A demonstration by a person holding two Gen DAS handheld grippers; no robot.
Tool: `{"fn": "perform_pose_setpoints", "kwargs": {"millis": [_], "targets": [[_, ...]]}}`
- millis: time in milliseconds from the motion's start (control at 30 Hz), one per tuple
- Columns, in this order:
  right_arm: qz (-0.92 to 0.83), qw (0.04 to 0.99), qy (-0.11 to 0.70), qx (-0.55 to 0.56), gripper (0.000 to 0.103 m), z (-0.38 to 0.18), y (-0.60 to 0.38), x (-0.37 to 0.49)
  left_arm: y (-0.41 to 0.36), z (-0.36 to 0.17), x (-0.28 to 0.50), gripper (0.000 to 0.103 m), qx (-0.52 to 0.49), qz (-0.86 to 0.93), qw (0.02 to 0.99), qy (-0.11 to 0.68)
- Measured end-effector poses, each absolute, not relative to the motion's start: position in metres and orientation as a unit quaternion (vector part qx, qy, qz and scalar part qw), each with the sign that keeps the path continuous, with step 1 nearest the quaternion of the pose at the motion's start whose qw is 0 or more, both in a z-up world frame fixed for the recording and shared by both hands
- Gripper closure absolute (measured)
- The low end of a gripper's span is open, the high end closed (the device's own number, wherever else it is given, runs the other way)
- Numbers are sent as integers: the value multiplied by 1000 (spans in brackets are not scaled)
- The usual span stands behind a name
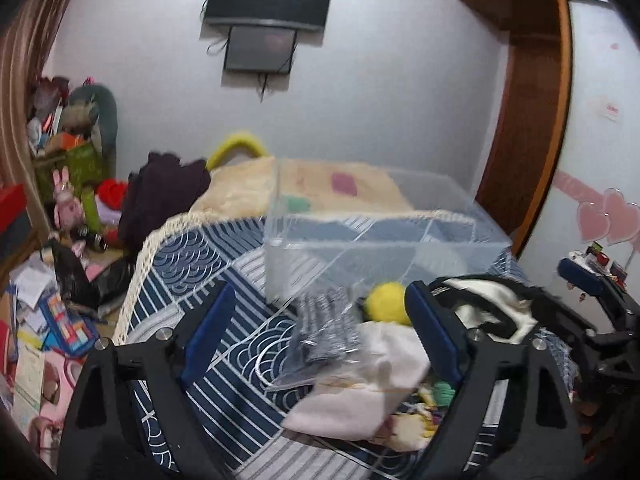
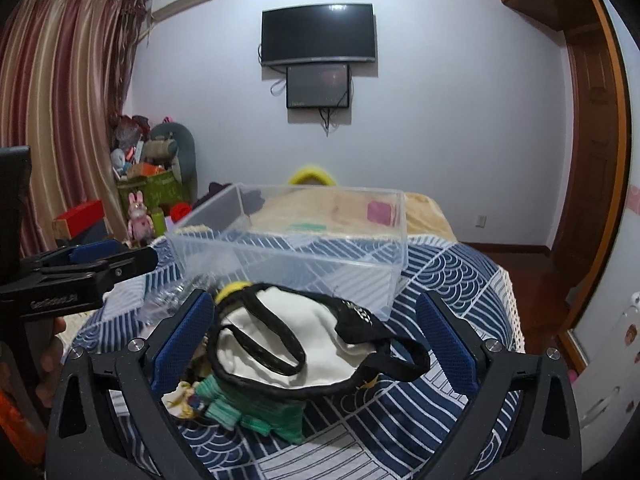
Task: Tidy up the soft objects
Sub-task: 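Grasp the black-and-white tote bag with the right tool while the left grasps the clear glove bag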
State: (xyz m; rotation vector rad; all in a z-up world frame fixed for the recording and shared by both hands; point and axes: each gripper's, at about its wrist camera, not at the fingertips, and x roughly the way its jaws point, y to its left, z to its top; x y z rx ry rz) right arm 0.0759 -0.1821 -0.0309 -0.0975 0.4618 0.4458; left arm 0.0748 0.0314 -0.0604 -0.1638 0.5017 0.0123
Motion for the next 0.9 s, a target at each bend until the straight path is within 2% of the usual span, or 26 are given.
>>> {"fn": "perform_pose_setpoints", "kwargs": {"millis": [100,233,267,367,400,467,600,633,667,700,900], "targets": [[206,948,239,-51,8,-37,-183,83,36,-77,88,16,-90,3,958,273],[202,942,264,-50,11,-48,-185,95,37,-96,102,15,-103,-7,945,309],[200,940,271,-51,17,-51,-184,97,37,-101,105,15,-105,-9,942,318],[207,932,293,-51,44,-59,-185,102,37,-111,114,15,-118,-17,935,335],[213,929,300,-47,50,-61,-186,103,39,-113,115,15,-124,-19,934,336],[215,928,303,-41,56,-62,-187,104,40,-114,114,15,-127,-20,934,333],[206,935,284,-46,80,-56,-189,98,37,-111,111,32,-127,-37,936,325],[204,937,281,-47,82,-54,-189,100,37,-110,110,36,-127,-41,936,325],[203,938,277,-47,85,-52,-190,100,36,-110,109,45,-128,-50,936,324],[203,939,274,-46,87,-50,-191,98,35,-109,108,53,-128,-56,936,324],[205,945,250,-44,90,-38,-190,95,29,-97,94,70,-89,-45,946,308]]}}
